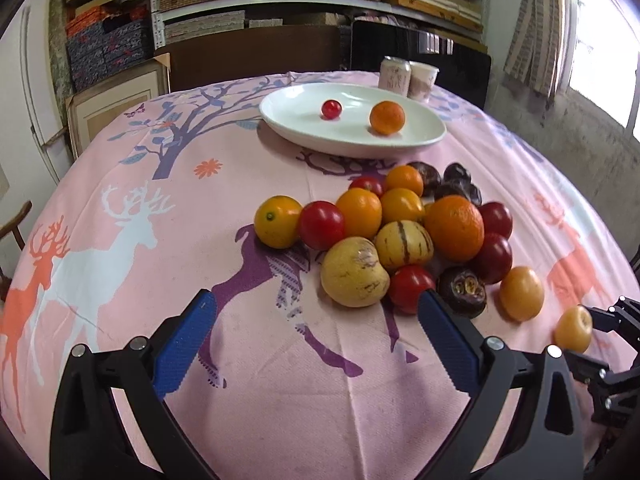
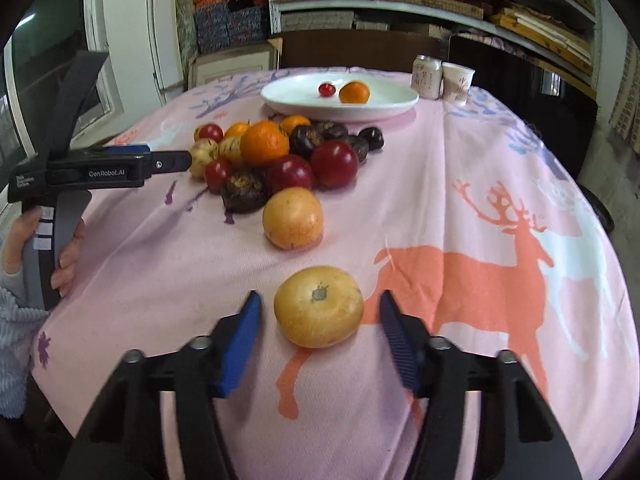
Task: Organize fruits
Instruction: 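Grasp a pale yellow fruit with the left tool while the right tool grasps a pale yellow apple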
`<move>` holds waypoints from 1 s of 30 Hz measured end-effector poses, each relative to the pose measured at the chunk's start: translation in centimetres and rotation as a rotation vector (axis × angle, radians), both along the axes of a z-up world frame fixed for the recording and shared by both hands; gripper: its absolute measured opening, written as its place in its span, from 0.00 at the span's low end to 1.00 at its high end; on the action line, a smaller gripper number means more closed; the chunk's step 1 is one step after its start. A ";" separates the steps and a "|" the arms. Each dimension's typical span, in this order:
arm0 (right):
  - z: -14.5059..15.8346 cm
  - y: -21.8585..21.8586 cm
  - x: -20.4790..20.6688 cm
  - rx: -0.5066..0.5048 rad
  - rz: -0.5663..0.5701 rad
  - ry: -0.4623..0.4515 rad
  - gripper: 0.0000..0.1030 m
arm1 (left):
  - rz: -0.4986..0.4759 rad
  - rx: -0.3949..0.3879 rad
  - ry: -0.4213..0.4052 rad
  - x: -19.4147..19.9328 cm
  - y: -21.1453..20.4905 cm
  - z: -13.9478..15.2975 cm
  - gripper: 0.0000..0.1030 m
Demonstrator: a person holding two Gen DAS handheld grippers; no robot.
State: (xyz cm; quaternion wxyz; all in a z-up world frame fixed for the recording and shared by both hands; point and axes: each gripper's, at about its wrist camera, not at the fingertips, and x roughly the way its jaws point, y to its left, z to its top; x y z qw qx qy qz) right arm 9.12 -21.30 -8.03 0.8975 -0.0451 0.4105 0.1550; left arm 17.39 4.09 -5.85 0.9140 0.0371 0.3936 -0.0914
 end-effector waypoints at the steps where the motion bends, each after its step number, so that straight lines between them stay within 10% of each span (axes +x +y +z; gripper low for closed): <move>1: 0.2 -0.1 -0.1 0.009 -0.003 -0.014 0.44 | -0.007 0.013 -0.001 0.1 -0.3 -0.1 0.96; 13: 0.3 -0.3 0.1 0.040 -0.003 -0.001 0.43 | -0.021 -0.102 0.059 3.3 0.6 -0.6 0.94; 16: 0.3 -0.4 0.1 0.043 -0.003 0.000 0.43 | -0.033 -0.144 0.081 3.7 1.0 -0.9 0.69; 26: 0.2 -0.1 0.0 0.034 -0.005 -0.001 0.44 | -0.056 -0.198 0.110 4.4 0.9 -1.3 0.66; 30: 0.2 -0.2 0.1 0.036 -0.006 0.000 0.43 | -0.095 -0.225 0.126 4.2 0.6 -1.4 0.49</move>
